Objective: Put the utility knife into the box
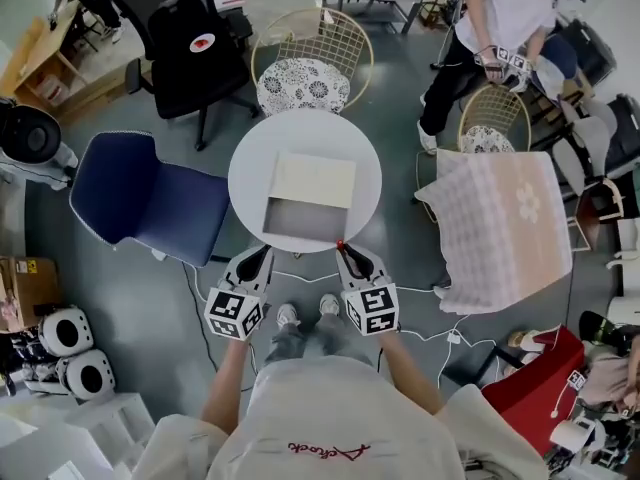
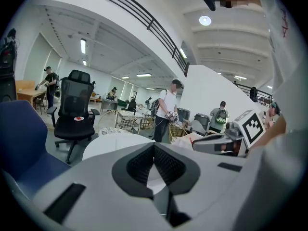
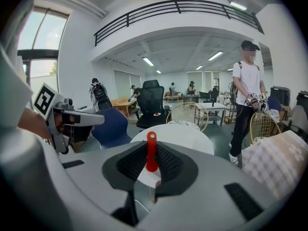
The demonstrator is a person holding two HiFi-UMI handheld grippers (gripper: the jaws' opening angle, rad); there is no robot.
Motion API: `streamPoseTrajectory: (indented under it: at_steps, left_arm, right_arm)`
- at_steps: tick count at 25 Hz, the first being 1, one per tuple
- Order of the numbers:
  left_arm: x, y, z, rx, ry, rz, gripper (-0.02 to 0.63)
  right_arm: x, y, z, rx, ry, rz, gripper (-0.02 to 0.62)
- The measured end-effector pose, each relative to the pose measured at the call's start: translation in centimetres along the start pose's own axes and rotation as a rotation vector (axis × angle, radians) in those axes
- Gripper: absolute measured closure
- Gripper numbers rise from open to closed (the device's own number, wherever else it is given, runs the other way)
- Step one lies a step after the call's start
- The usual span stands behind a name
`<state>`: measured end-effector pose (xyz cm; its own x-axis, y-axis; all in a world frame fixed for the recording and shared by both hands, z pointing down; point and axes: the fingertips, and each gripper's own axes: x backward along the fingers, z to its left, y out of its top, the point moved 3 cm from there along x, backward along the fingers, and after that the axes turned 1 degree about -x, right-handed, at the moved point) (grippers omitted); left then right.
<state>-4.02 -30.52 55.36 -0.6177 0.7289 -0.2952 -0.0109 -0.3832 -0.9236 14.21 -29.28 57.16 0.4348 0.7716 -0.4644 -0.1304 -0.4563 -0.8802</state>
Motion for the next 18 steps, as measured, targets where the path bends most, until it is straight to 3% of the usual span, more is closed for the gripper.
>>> streamPoseTrajectory:
  at_steps: [11,18]
  left_arm:
    - [-0.1,-5.4,1.3,0.086,0.007,0.109,0.594]
    - [0.3,-6.7,2.1,0.116,0.023,0.129,0.595]
  right_arm:
    - [-2.5,-5.7,1.1,-0.047,0.056,0.143,0.529]
    - [-4.4,-7.3,1.0,-0.047,0.072,0.19,0.529]
